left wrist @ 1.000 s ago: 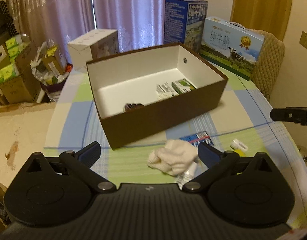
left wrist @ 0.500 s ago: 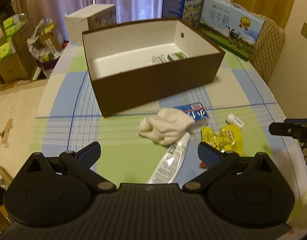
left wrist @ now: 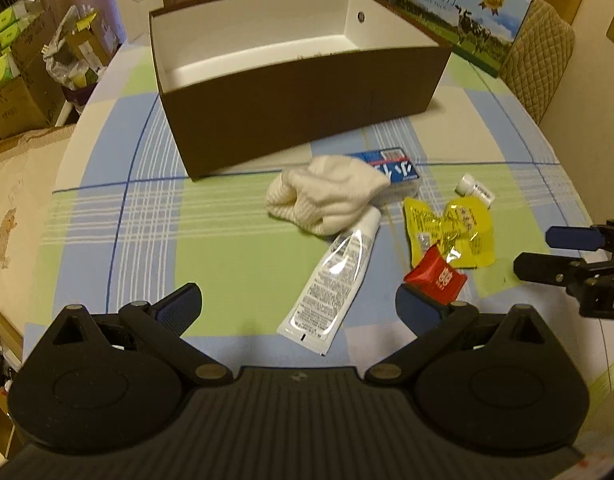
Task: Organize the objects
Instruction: 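Withdraw both grippers from the brown box toward the items on the table, then grasp the red candy packet with the right gripper while the left gripper grasps the white tube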
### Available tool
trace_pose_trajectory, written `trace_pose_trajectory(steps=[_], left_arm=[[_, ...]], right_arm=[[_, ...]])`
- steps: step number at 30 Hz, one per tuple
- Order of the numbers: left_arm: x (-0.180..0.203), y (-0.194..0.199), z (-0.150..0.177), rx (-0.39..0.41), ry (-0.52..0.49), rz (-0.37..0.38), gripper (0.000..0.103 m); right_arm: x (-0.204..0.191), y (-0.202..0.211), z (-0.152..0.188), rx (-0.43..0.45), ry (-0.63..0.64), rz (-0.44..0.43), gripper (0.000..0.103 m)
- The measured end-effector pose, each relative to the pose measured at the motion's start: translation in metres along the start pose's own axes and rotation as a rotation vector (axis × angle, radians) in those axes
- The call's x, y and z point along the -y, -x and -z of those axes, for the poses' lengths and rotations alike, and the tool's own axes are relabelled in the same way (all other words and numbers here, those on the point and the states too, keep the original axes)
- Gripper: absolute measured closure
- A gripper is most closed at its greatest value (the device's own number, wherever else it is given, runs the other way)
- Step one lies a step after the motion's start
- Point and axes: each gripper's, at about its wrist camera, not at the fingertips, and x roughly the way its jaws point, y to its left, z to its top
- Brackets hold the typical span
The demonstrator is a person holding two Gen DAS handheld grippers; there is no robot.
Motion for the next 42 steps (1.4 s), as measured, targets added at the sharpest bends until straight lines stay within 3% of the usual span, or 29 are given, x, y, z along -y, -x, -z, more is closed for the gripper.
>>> trace_pose_trajectory(steps=[10, 30, 33, 38, 42], left_arm=[[-0.002, -0.023, 0.01, -0.059, 0.005, 0.004, 0.003], [-0.009, -0.053, 0.013, -0.108, 0.018, 0.019, 0.005], [-0.008, -0.055, 0.014, -0.109, 0.013, 0.024, 0.006], [-0.004, -0.06, 0.012, -0.097, -0.011, 0.041, 0.006], [0.003, -0.065, 0.009, -0.071, -0.044, 0.066, 0.009]], right_arm=[[-0.025, -0.034, 0.012, -0.038, 0.185, -0.025, 0.051], [-0.041, -0.088, 0.018, -0.108, 0.366, -0.004, 0.056], [-0.043, -0.094, 0.021, -0.119, 0.385, 0.004, 0.061], [-0.04, -0.098, 0.023, -0.117, 0.388, 0.017, 0.078], [-0.031, -0.087, 0.02, -0.092, 0.322, 0.004, 0.079]])
